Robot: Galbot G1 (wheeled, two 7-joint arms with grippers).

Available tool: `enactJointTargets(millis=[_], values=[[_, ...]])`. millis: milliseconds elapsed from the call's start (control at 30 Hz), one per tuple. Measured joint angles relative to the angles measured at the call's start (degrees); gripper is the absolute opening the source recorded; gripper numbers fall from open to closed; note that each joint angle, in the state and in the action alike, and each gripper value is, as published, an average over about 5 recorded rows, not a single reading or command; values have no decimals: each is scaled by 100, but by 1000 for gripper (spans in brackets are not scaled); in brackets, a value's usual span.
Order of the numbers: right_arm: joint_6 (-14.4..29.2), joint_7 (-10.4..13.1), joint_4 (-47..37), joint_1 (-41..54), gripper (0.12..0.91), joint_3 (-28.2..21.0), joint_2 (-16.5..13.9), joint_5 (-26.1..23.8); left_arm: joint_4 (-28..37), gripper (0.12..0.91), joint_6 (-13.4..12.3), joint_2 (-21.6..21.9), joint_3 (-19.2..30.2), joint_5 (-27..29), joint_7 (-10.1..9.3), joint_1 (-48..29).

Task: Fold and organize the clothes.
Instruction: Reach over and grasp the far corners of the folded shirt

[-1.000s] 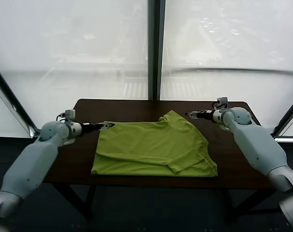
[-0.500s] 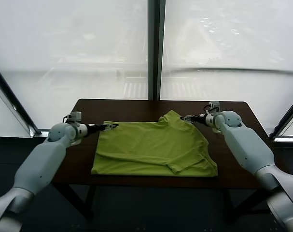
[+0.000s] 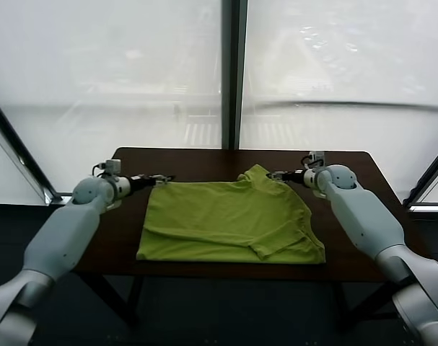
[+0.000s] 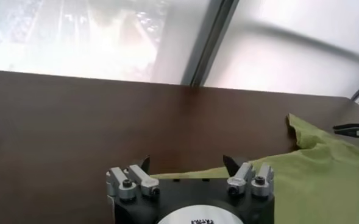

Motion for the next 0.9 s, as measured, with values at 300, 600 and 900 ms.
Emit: enactJointTargets(millis=[300, 600, 900], values=[[5, 9, -56, 3, 841, 12, 40, -32, 204, 907, 129, -12, -6, -176, -236, -32], [-1, 97, -61, 1, 762, 19, 45, -32, 265, 895, 182, -20, -52, -239, -290, -31], [8, 134, -86, -26, 521, 36, 72, -68, 229, 807, 225, -63, -197, -206, -309, 58]])
